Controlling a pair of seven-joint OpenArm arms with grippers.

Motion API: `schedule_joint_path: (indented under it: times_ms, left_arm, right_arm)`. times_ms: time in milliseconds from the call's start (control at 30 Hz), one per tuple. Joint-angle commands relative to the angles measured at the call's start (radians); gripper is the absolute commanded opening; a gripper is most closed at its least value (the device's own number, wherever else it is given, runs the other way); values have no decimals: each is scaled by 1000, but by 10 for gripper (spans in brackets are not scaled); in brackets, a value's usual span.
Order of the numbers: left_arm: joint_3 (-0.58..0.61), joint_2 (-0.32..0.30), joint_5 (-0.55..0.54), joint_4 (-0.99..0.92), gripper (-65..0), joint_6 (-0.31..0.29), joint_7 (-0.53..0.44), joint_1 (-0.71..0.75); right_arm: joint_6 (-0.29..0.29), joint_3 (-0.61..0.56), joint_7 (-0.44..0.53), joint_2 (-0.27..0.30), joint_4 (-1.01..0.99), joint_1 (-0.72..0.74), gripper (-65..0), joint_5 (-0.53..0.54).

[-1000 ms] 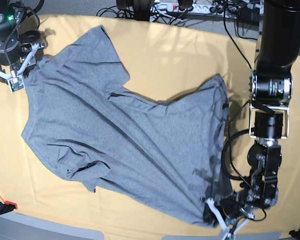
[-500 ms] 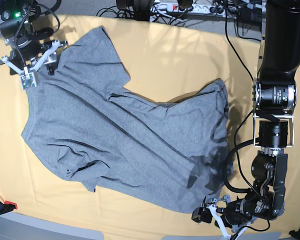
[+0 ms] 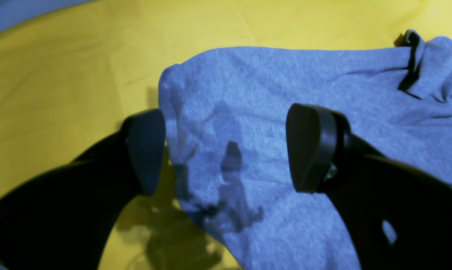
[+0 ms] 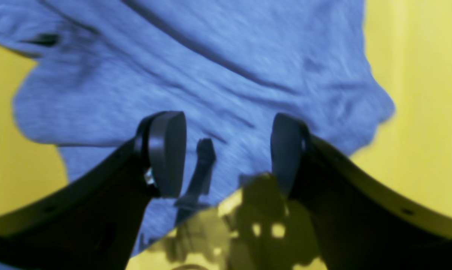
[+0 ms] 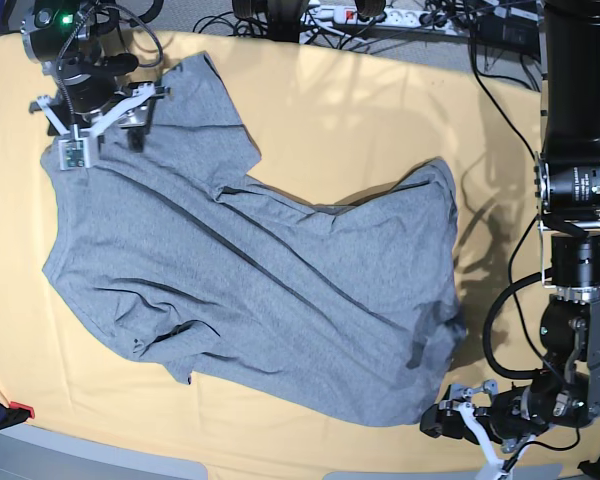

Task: Layout the t-shirt on the table in an organized manner, then fold the t-shirt properly
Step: 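Grasp the shirt shoulder edge near the right gripper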

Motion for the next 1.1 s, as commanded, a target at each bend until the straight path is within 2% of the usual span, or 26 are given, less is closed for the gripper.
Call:
schedule_joint_path:
  times_ms: [0,33,100,133,333,467,600,733,833,933,1067]
  left_arm:
    - [-5,-16,-25,16,-154,-3,-23,-44]
    - [-5,-19,-36,16,-154,-3,-22,-45]
    - [-5,-21,-42,16,-154,-3,-22,-44]
    - [-5,-21,-42,16,-154,-3,-21,-44]
    - [-5,-21,-43,16,-154,-3,-2,-44]
    - [-5,-21,-62,16,-154,-3,0,-44]
    - [-5,-21,-60,16,-154,-3,4,-44]
    - [-5,-21,-61,16,-154,-3,10,-44]
    - [-5,-21,-61,16,-154,-3,3,-44]
    - [-5,-21,-61,16,-154,-3,4,-44]
    - [-5,-21,-61,16,-154,-3,3,-44]
  right_arm:
    - [19,5,31,3,13,14,-323,3]
    - [49,5,30,2,13,28,-393,3]
    - [101,5,30,2,13,54,-592,3]
    - [119,5,30,2,13,61,-650,2]
    - [205,5,66,2,-48,61,-650,-7]
    - [190,5,97,3,-173,95,-650,-58]
    - [203,5,40,11,-279,131,-650,-51]
    - [137,5,-73,13,-287,124,-650,-128]
    - [126,5,-125,13,-265,124,-650,-167]
    - [93,5,-147,13,-208,108,-650,-202]
    - [13,5,-166,12,-144,60,-650,-289]
